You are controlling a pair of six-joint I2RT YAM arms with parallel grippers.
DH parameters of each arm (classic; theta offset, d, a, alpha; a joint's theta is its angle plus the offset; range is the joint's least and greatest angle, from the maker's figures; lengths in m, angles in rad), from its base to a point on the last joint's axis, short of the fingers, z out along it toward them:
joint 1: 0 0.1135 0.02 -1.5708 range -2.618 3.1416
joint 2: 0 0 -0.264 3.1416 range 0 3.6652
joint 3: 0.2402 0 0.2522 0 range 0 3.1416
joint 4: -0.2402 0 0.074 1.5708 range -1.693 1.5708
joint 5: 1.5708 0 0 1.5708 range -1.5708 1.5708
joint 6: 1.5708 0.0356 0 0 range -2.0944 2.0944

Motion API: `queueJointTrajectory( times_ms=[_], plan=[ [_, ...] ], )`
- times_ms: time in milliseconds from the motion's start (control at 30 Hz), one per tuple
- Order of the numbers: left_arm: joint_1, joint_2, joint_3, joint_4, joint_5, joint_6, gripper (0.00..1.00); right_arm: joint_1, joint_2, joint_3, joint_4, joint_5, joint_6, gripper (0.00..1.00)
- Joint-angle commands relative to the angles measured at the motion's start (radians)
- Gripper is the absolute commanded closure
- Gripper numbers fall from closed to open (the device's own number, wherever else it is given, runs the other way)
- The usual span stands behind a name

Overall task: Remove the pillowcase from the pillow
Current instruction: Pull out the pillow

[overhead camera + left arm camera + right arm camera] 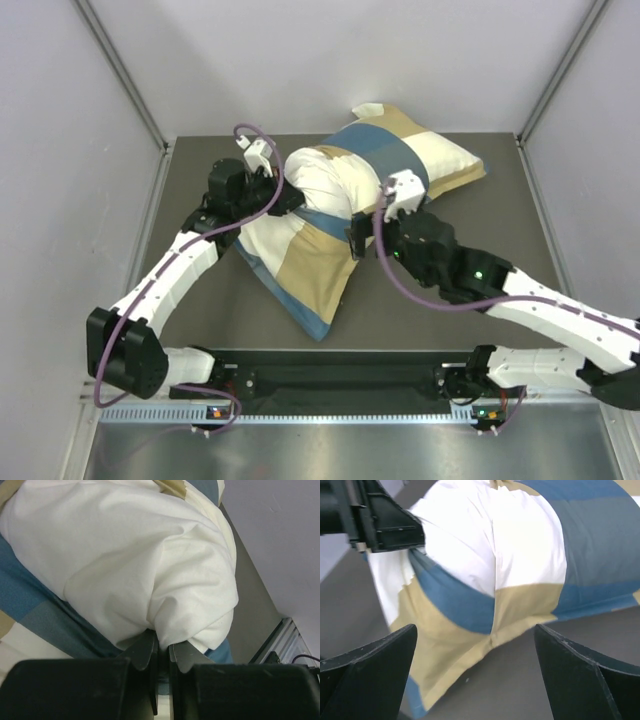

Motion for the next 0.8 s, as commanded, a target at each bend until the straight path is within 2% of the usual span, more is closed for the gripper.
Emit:
queueJointTrajectory(
  times_ms=[0, 100, 400, 767],
  plan=[
    [-0.002, -0.086, 0.024, 0.108, 0.072, 0.044, 1.0, -0.077, 0.112, 0.086, 0.12, -0.151, -0.187, 0.0],
    [-0.004, -0.089, 0.021, 0.102, 0.09, 0.05, 1.0, -0.143, 0.187, 0.109, 0.209, -0.28, -0.243, 0.0],
    [-0.005, -0.087, 0.019, 0.083, 0.118, 0.066, 1.0, -0.244, 0.31, 0.129, 0.387, -0.479, -0.332, 0.0],
    [-0.007, -0.067, 0.055, 0.033, 0.166, 0.101, 1.0, -0.285, 0.487, 0.216, 0.402, -0.66, -0.435, 0.0]
  ],
)
